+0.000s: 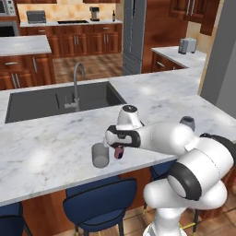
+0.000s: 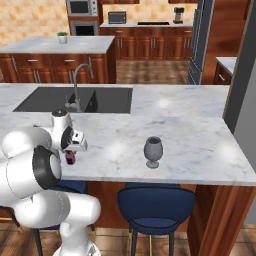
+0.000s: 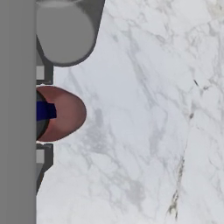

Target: There is a wine glass and glass cup on the dining counter. Place the wine bottle next to the wine glass and the juice bottle next to the glass cup.

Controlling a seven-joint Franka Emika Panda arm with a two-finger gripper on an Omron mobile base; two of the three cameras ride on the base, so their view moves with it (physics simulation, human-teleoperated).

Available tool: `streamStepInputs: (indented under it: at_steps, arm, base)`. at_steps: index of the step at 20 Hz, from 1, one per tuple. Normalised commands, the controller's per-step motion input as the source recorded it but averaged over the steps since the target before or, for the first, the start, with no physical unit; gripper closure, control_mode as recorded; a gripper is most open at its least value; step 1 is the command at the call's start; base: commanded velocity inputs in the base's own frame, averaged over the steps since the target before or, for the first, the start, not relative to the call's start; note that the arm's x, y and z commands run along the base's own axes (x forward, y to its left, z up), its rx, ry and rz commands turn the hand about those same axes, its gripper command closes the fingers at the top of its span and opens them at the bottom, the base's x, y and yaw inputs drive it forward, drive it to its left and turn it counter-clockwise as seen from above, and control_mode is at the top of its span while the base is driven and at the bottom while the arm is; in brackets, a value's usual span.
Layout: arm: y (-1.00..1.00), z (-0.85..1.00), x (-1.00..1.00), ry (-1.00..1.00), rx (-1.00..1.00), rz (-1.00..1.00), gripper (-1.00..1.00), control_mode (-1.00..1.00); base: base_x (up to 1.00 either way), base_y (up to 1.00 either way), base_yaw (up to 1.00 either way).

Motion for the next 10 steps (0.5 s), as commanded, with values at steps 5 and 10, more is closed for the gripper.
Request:
streamStepInputs:
  at_steps: [5,10]
  arm:
    - [0.01,-0.20,0.05,0.00,0.00,0.00,1.00,-1.00]
    - [0.00,-0.17,0.05,0.00,0.00,0.00,1.00,-1.00]
  base:
    - [0.00,0.00,0.00]
    - [0.00,0.00,0.00]
